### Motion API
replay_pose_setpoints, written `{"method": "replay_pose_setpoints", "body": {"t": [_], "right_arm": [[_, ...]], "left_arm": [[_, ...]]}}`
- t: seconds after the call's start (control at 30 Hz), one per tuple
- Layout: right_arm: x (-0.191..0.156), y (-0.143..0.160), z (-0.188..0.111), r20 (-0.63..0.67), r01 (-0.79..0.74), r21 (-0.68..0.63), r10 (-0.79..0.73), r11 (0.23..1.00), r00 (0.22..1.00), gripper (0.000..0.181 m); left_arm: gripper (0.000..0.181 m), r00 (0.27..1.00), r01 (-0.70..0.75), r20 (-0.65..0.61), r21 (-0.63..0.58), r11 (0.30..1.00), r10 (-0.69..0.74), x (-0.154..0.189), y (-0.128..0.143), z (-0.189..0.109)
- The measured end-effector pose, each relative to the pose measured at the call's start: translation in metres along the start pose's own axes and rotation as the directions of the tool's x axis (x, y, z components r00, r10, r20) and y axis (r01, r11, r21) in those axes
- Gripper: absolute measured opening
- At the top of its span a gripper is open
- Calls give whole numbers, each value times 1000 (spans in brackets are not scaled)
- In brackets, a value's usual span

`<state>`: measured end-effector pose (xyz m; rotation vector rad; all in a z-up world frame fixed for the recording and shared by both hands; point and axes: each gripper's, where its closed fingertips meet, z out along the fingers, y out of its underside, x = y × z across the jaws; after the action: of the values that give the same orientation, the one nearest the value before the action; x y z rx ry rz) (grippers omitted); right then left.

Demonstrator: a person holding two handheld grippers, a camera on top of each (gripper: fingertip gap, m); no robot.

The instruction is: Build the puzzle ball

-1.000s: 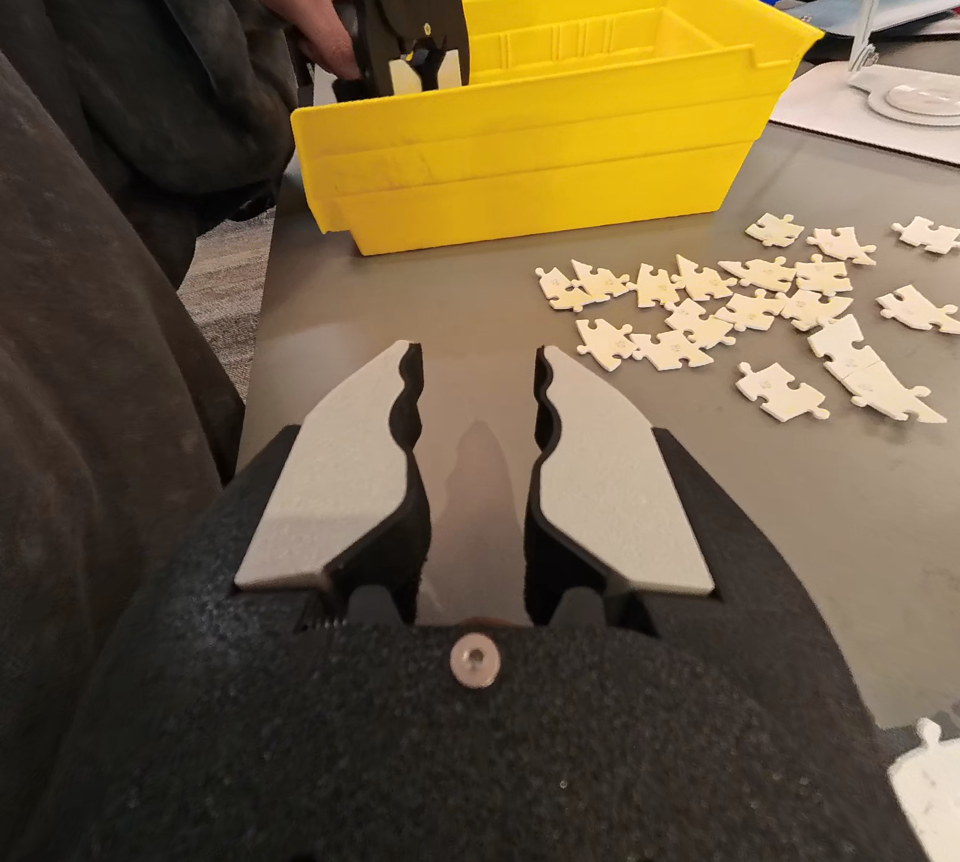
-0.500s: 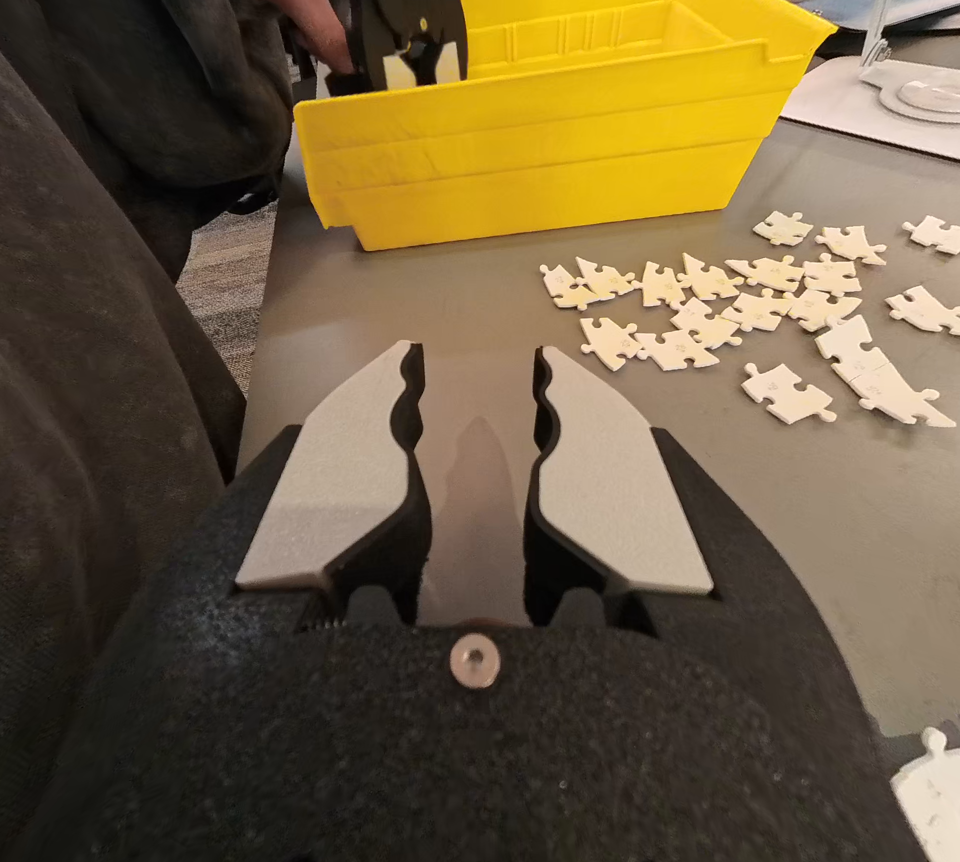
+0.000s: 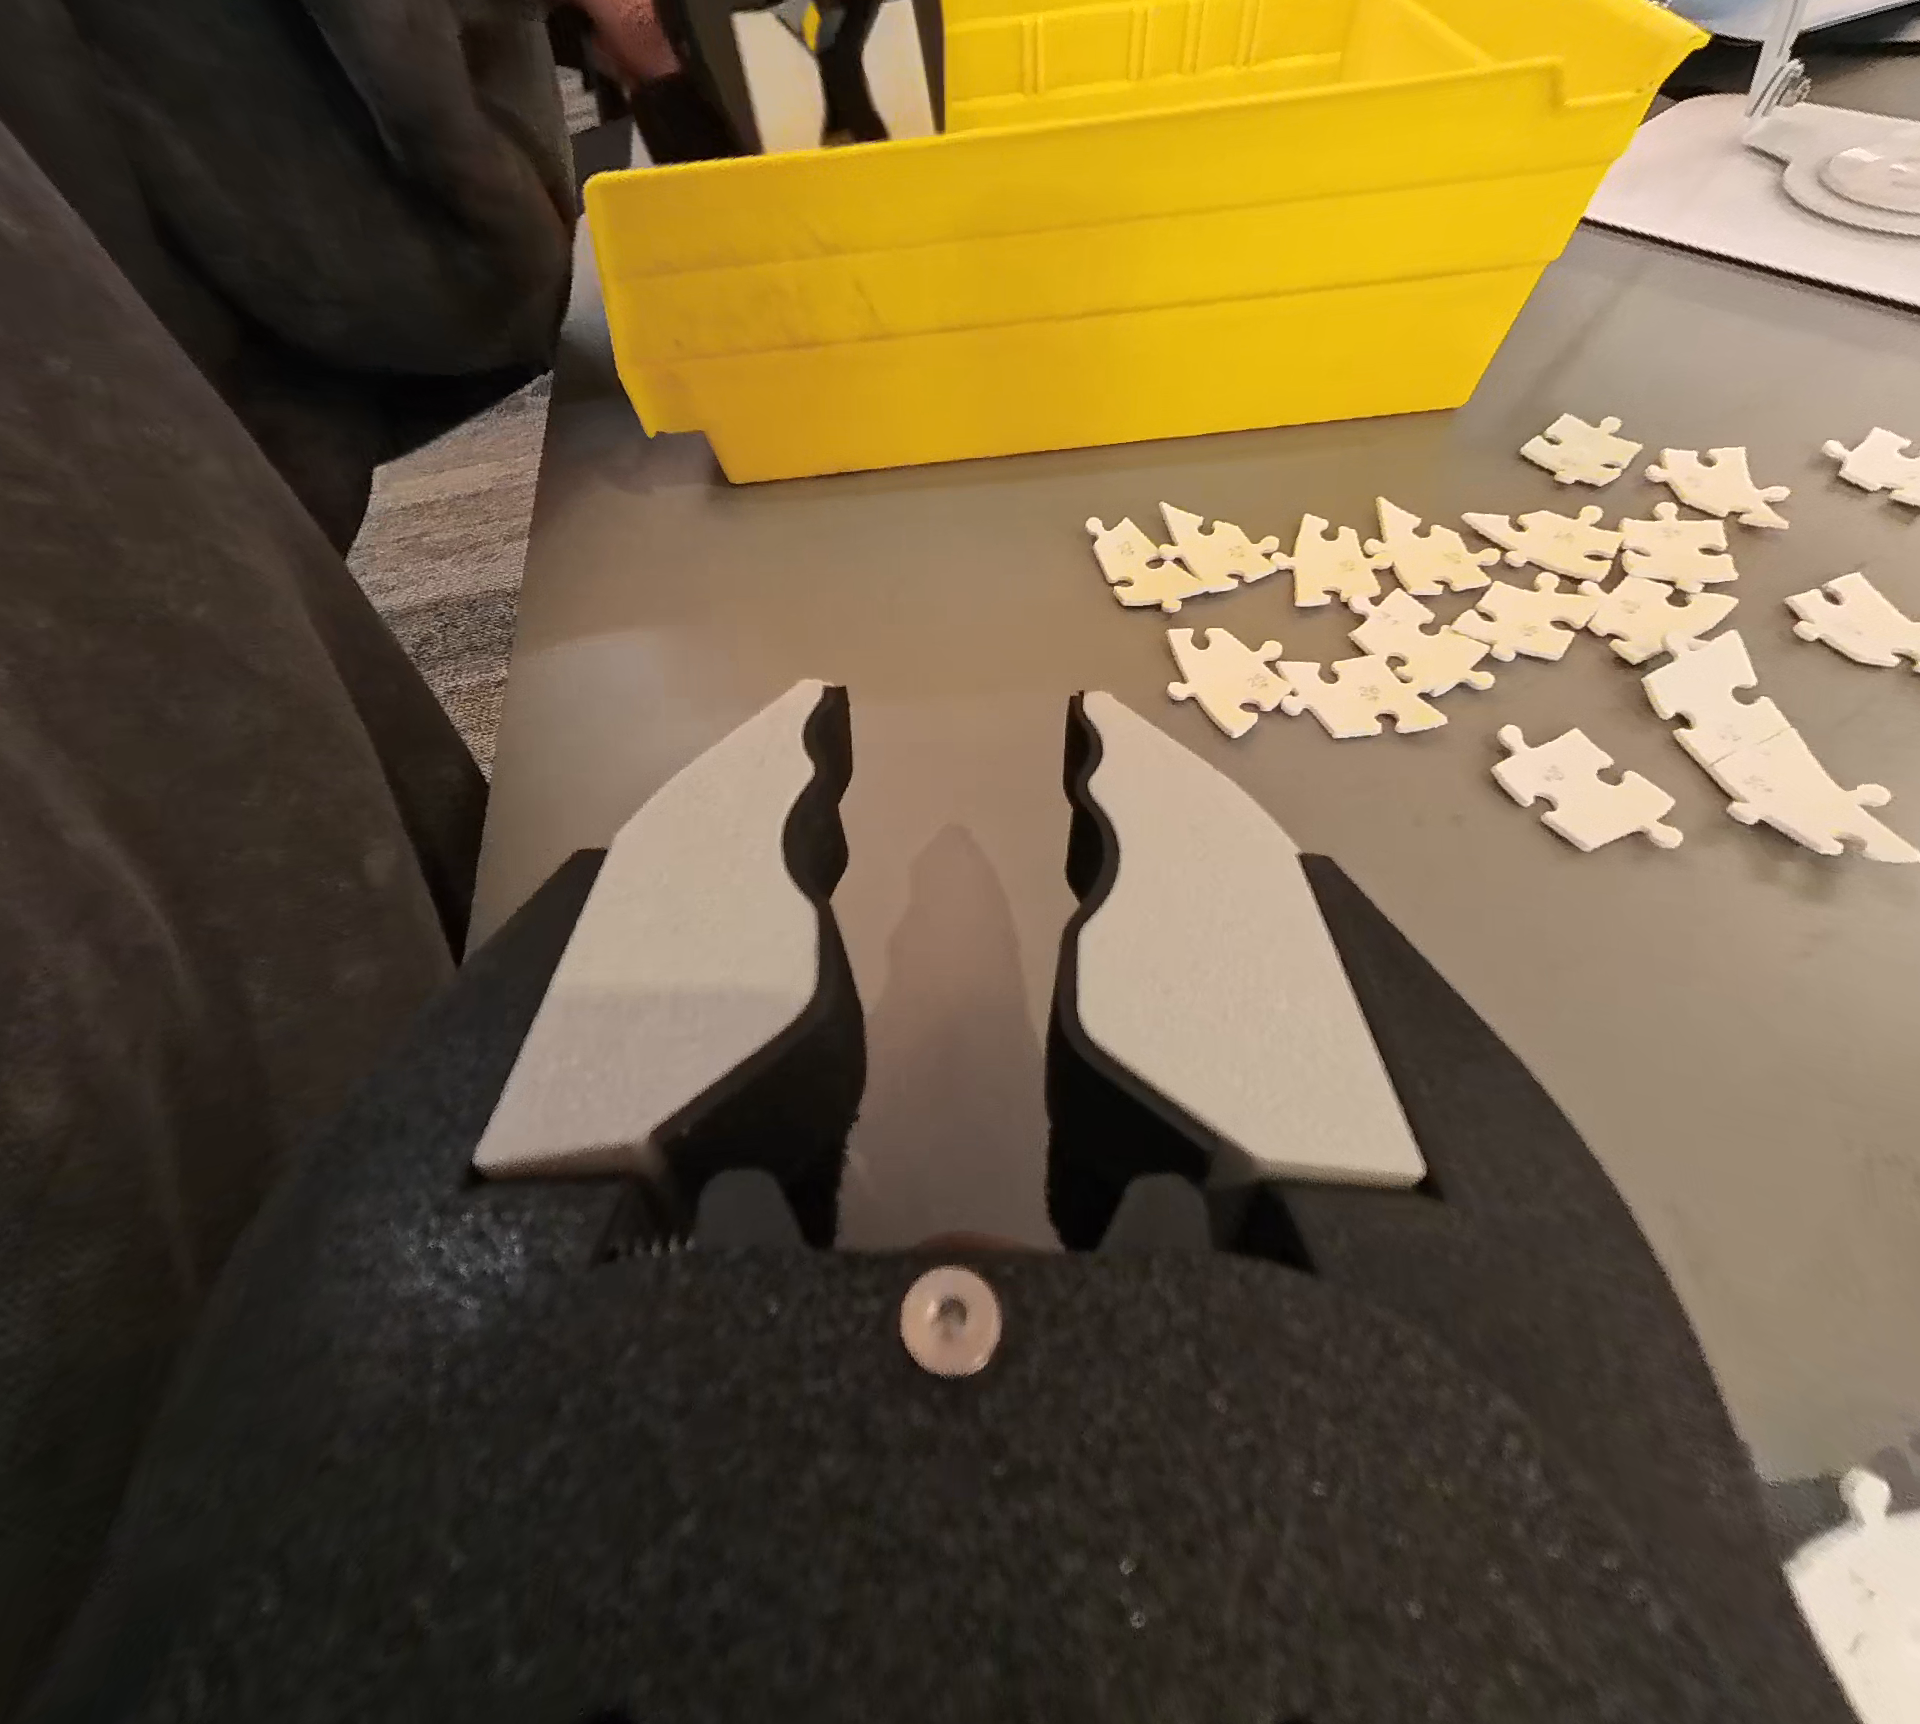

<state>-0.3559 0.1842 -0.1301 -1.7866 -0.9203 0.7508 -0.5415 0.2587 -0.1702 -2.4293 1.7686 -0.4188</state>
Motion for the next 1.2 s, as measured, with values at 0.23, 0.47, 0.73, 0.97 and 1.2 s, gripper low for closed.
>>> {"method": "replay_pose_setpoints", "body": {"t": [0.23,0.47,0.73,0.97,1.2], "right_arm": [[-1,1,2,-6,13,-11,-13,1000,1000,39],[2,1,2,-24,9,-20,-9,1000,1000,39],[-2,3,7,-11,28,-37,-28,999,1000,38],[-2,2,7,-11,26,-35,-26,999,1000,38],[-2,2,7,-15,34,-32,-34,999,999,38]], "left_arm": [[30,994,-108,-24,-73,991,106,4,2,19],[9,992,-108,-70,-48,993,105,5,3,19],[2,998,-46,-29,45,998,48,-10,-1,-1],[2,1000,22,16,88,996,-23,-28,-2,-12],[1,988,152,-3,254,955,-156,-48,-22,-31]]}}
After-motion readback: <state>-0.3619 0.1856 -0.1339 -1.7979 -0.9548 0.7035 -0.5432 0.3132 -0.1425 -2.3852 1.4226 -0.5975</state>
